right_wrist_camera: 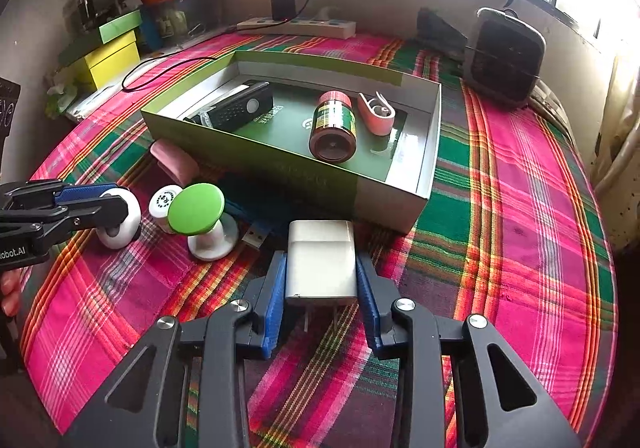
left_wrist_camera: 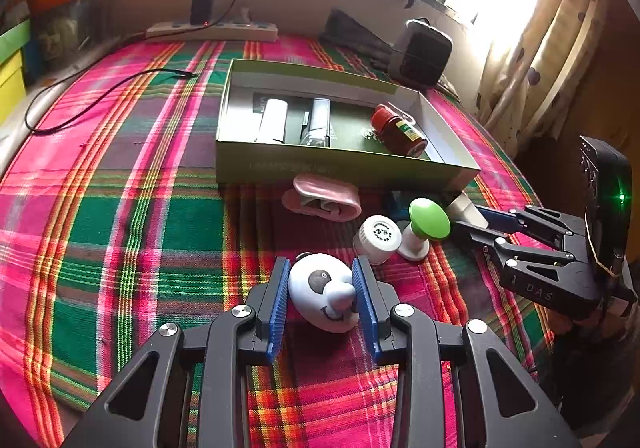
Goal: Organize rigid objects
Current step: 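Close the right tool on the white plug adapter while the left tool holds the mouse toy, then carry the adapter with the right tool while the left tool carries the mouse toy to the tray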
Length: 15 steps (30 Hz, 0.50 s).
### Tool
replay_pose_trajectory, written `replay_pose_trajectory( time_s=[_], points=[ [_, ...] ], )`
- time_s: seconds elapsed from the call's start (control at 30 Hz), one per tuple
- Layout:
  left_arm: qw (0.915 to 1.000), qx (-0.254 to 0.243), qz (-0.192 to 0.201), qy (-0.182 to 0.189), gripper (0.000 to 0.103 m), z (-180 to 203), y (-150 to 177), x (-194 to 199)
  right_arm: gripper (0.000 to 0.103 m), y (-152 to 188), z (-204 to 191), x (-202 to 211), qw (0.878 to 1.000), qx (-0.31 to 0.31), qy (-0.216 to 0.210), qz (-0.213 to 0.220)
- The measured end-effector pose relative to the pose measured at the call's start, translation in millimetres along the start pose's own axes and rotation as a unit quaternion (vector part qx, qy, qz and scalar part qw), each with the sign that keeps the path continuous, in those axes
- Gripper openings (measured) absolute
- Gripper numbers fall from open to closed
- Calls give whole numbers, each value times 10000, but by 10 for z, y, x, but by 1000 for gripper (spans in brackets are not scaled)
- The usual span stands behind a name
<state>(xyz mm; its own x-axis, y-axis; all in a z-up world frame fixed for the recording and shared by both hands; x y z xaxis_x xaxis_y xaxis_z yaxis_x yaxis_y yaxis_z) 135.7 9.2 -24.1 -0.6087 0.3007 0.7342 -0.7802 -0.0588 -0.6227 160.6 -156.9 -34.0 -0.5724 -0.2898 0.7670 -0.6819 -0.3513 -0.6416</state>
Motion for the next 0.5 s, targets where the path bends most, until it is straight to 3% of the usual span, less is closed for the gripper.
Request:
replay_pose_trajectory(
  time_s=[0.5],
  points=[
    [9998, -132, 140, 21, 31, 56, -42, 97, 35, -1, -1, 91, 10000, -24, -19, 86]
  ],
)
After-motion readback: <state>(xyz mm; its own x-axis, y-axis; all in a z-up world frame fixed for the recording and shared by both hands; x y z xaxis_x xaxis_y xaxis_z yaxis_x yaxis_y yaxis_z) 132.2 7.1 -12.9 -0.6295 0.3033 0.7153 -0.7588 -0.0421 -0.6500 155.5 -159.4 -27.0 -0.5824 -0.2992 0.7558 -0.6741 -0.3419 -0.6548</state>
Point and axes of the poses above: each gripper's, at about its wrist camera, not at the fingertips, and x roughly against the way its jaws point, z to its right, y to its underside, the point moved 5 cm from there along -x, roughly the way its jaws point, and after that the axes turned 1 degree about z, right-handed, at the moved point
